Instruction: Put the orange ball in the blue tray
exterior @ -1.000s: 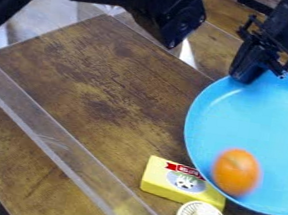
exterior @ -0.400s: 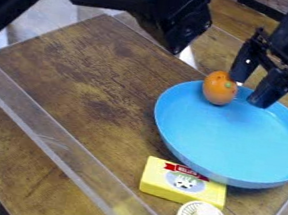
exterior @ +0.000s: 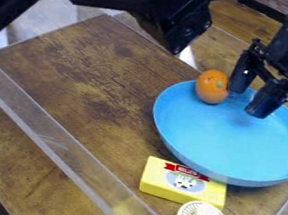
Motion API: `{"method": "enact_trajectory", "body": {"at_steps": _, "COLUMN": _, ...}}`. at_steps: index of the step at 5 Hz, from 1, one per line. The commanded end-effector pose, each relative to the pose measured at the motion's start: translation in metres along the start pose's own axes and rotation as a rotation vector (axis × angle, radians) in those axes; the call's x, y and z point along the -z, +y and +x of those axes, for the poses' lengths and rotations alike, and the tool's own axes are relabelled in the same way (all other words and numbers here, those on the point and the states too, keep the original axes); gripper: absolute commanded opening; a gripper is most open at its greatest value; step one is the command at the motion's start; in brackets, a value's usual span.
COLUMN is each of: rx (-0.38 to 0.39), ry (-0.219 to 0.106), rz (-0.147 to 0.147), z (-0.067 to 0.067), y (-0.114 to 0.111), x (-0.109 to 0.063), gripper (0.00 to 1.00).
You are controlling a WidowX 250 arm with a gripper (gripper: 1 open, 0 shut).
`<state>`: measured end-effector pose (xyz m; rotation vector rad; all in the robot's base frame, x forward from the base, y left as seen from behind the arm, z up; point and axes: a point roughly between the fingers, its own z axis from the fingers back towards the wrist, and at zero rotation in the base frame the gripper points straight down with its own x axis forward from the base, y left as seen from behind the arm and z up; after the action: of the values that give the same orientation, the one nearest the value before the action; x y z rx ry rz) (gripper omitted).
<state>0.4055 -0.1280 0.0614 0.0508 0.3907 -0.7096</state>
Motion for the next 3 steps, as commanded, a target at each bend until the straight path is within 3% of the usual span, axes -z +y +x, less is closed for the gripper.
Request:
{"method": "enact_trajectory", "body": {"at_steps": 1, "rx": -0.007, "ry": -0.077, "rz": 0.012, "z": -0.0077, "y": 0.0004, "x": -0.0253, "gripper": 1.0}}
{"method": "enact_trajectory", "body": {"at_steps": 3, "rx": -0.008, "ry": -0.078, "rz": -0.016, "z": -0.0063, "y": -0.0003, "x": -0.0183, "gripper": 1.0}}
